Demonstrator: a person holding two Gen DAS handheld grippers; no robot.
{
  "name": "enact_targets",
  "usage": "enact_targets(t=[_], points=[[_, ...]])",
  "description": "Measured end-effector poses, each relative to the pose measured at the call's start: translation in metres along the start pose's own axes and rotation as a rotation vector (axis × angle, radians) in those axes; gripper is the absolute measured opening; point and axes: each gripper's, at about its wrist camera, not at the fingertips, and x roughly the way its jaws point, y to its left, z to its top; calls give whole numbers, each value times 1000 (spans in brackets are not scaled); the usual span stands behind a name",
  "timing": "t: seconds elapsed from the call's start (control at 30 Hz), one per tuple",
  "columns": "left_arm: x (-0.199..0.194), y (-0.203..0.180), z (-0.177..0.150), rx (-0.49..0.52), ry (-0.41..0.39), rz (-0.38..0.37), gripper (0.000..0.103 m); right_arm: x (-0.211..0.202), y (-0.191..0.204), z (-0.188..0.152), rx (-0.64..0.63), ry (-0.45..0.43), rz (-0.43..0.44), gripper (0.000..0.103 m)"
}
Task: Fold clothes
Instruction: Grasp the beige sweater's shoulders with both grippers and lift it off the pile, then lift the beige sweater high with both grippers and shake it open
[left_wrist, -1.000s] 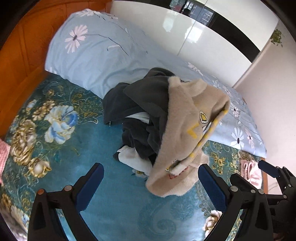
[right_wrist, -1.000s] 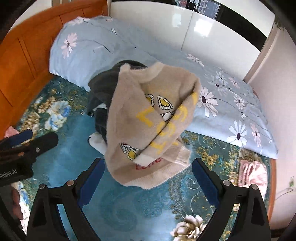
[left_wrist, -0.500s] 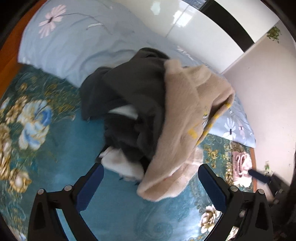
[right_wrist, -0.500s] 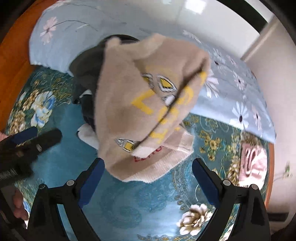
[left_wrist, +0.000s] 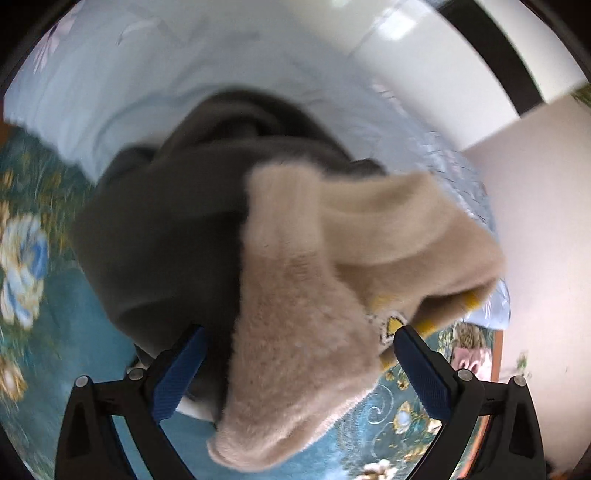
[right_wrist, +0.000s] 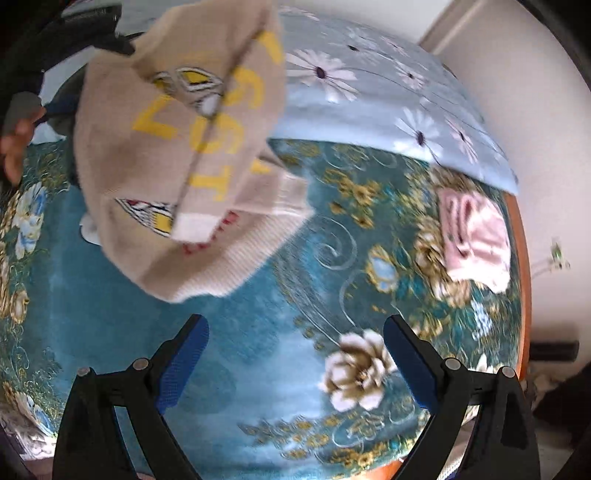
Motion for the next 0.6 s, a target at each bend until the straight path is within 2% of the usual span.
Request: enact_targets(t=[0.03, 0.07, 0.1, 0.13, 0.2, 0.3, 0.5, 0.6], points=[[2, 2, 1, -15, 9, 10, 82, -2, -5, -2, 11, 1, -1, 96], [1, 3, 0, -16, 10, 25, 77, -3, -11, -5, 23, 2, 0, 96], [0, 3, -1, -19, 10, 30, 64, -4, -15, -8, 36, 1, 1, 96], [-3, 4, -2, -26, 7, 23, 43, -6, -19, -10, 50, 0, 3, 96], [-12, 8, -4, -34, 1, 41, 26, -9, -24, -16, 76, -6, 9, 96], [-31, 0, -13, 25, -24, 11, 21, -17, -27, -23, 92, -31, 32, 96], [-95, -66, -57, 400, -143, -71, 20, -27, -35, -35, 131, -89, 85, 96], [-129, -107, -68, 549, -194, -88, 20, -32, -45, -40, 169, -112, 111, 96]])
